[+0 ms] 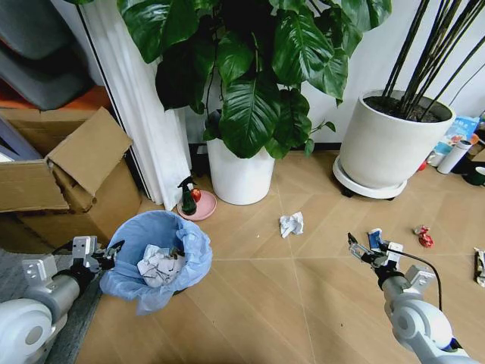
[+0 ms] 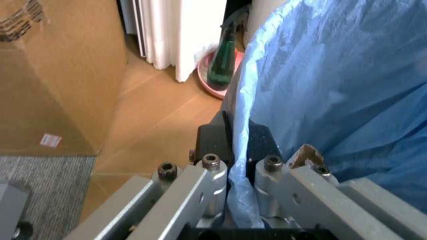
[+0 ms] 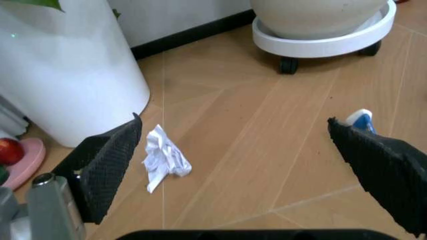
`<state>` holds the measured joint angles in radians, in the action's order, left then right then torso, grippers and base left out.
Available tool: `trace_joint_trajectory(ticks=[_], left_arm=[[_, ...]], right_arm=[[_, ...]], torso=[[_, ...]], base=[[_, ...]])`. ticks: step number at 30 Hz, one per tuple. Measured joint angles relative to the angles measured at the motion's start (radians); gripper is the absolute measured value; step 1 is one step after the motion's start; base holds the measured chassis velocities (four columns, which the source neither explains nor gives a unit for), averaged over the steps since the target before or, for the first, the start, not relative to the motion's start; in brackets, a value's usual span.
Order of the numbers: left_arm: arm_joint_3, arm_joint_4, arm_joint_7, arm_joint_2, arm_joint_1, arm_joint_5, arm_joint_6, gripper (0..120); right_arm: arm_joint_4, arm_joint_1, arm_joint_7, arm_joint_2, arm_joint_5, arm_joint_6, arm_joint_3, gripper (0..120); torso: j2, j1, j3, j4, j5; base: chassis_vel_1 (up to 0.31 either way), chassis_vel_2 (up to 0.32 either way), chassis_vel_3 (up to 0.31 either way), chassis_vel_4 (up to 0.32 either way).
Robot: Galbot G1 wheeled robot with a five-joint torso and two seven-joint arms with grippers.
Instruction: Pick up the trash bin and place the garbage on the floor into it.
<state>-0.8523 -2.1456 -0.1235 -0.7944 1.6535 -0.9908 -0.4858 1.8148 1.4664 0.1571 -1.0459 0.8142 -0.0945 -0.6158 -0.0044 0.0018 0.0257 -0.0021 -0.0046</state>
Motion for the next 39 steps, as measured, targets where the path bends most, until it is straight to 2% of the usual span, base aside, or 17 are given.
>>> trace_joint_trajectory(ticks=[39], left_arm=[[-0.001, -0.012, -0.006, -0.002, 0.001, -0.003, -0.003, 0]], right_arm=[[0.001, 0.022, -0.005, 0.01, -0.022, 0.005, 0.006, 100]], torso=[[0.0, 0.0, 0.0, 0.0001, 0.0001]], base=[[-0.123, 0.064, 0.128, -0.061]])
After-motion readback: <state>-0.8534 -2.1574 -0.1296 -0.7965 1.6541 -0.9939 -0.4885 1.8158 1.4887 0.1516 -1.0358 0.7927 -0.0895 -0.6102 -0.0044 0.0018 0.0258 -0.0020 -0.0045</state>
